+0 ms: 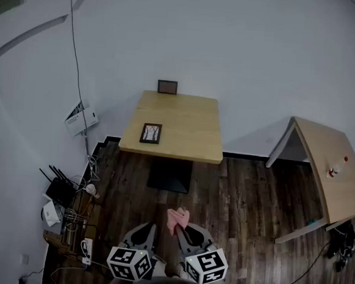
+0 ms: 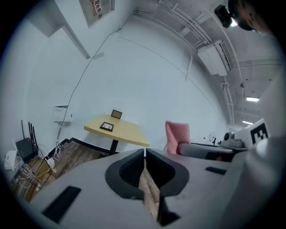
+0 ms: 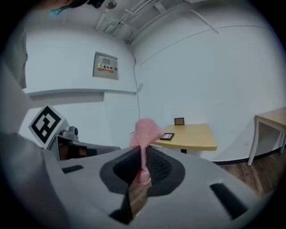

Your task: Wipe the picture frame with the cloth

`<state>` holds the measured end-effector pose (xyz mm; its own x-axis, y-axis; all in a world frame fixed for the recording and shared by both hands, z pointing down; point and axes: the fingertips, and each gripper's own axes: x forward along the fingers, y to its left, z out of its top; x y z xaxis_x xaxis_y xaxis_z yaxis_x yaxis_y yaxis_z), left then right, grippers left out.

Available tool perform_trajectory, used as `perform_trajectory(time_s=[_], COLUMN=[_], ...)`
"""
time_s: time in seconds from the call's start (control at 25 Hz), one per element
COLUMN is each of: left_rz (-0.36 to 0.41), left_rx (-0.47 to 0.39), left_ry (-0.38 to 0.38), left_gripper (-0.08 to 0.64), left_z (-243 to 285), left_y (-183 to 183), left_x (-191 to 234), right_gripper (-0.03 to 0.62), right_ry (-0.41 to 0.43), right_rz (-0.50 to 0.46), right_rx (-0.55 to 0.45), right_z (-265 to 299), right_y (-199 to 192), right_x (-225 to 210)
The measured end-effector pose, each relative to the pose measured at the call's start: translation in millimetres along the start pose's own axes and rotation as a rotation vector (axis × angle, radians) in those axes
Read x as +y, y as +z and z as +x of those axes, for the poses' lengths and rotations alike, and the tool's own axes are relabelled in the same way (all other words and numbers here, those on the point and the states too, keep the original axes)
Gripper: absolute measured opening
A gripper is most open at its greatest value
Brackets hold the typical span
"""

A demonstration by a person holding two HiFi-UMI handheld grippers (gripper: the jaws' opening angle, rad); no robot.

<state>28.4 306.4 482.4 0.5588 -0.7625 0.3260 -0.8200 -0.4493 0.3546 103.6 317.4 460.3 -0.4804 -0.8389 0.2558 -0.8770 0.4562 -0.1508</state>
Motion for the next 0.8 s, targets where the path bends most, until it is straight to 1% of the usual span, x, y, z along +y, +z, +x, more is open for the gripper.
perform_trajectory(time_s=[0.12, 0.2, 0.32, 0.44, 0.6, 0.8], left_rz=[0.001, -0.016, -0.042, -0.041, -0.061, -0.079], left_rx=[-0.02, -0.031, -0.032, -0.028, -0.026, -0.017], left_ry=[0.002, 0.004, -0.004, 0.0, 0.009, 0.016], left_gripper=[0.012, 0.012, 0.012, 0.012, 0.012, 0.012], left_z=[-3.9, -7.3, -7.6, -4.0, 4.7, 19.3], left_y=[-1.3, -2.7, -4.4, -4.0, -2.4, 5.8], left_x=[-2.8, -2.9, -3.6, -1.4, 9.2, 32.9], right_gripper=[0.021, 0.021, 0.021, 0.021, 0.021, 0.021], right_ry=[0.01, 0.013, 0.007, 0.013, 0.019, 0.02], right_rz=[-0.009, -0.018, -0.023, -0.011, 0.033, 0.033], right_rx=[0.01, 0.014, 0.012, 0.016, 0.009, 0.03], right_z=[-4.5, -7.3, -9.4, -6.5, 5.5, 35.1], right_y=[-3.4, -5.9, -6.9, -8.3, -6.2, -2.7], right_x=[4.5, 6.2, 4.9, 3.4, -1.8, -6.7])
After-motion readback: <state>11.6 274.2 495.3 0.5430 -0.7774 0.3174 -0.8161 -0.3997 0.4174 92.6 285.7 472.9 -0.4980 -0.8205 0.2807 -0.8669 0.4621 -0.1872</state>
